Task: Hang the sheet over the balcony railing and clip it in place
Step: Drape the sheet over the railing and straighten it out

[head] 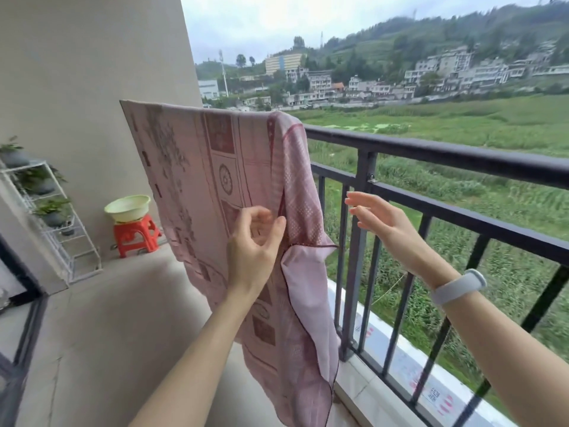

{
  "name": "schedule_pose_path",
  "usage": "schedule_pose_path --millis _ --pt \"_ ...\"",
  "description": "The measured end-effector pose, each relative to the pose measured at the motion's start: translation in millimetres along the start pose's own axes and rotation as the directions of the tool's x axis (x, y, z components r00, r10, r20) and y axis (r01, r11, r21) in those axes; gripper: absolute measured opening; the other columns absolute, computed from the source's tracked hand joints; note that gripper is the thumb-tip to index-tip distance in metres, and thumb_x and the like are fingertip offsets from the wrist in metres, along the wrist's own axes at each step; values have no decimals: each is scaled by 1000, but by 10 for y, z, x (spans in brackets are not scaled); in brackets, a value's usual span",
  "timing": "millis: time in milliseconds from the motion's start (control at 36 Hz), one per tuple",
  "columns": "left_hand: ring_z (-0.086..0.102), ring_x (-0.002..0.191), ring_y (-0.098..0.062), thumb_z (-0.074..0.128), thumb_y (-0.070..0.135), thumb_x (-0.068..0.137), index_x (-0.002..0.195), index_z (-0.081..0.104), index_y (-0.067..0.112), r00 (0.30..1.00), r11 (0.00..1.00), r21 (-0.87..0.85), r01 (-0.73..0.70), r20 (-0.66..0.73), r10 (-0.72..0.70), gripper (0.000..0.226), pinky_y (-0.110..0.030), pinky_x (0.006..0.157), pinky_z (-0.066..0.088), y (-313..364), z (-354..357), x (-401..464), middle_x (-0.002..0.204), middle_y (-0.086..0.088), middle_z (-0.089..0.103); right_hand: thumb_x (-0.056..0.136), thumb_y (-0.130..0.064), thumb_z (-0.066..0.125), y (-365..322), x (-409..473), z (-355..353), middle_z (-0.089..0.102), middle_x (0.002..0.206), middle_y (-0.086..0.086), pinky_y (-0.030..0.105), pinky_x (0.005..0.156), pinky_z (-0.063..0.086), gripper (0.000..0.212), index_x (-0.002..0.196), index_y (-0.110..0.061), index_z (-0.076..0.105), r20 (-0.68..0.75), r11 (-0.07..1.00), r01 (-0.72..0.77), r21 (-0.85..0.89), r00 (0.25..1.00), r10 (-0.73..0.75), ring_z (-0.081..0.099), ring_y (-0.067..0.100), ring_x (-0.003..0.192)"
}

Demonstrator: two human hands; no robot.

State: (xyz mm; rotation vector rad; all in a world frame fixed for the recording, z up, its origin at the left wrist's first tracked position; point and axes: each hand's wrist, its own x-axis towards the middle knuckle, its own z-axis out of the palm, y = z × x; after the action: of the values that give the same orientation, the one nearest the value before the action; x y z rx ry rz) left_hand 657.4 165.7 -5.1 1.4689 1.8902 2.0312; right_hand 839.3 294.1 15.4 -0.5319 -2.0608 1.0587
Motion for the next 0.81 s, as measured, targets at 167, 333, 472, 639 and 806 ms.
schedule_pose_path --millis 167,333,472,639,806 --pt "56 101 -14 65 43 80 112 51 17 996 993 79 91 15 -93 44 -32 87 48 -11 205 256 113 1 56 80 -60 43 -228 417 200 31 148 -7 32 108 29 76 145 -29 18 96 997 -56 60 994 50 33 5 130" --pt "57 71 -15 57 11 88 82 57 14 995 981 187 -55 -69 69 7 -24 64 43 -6 269 284 72 11 57 94 -16 47 -412 664 451 62 93 4 31 76 50 14 96 -8 59 -189 983 140 -120 969 -161 59 16 82" --pt "49 63 -6 53 7 90 85 56 10 993 987 126 -99 -50 106 7 -21 60 39 -24 99 233 71 10 54 96 -16 42 -371 581 444 56 85 2 30 73 52 8 91 -12 48 -340 980 186 -65 920 -197 62 19 80" --pt "48 62 -16 52 6 91 83 52 16 992 987 98 -127 38 124 13 -29 59 40 70 -8 210 69 3 53 93 -38 46 -358 704 496 42 132 3 29 97 36 57 140 -14 26 -48 1000 22 20 999 -21 42 12 119" --pt "54 73 -17 57 8 88 83 59 10 986 969 196 -150 104 132 6 -31 72 45 57 -154 299 78 2 58 93 -14 47 -321 793 610 41 60 -3 23 51 28 26 68 -11 42 -424 989 91 -114 896 -132 34 9 53"
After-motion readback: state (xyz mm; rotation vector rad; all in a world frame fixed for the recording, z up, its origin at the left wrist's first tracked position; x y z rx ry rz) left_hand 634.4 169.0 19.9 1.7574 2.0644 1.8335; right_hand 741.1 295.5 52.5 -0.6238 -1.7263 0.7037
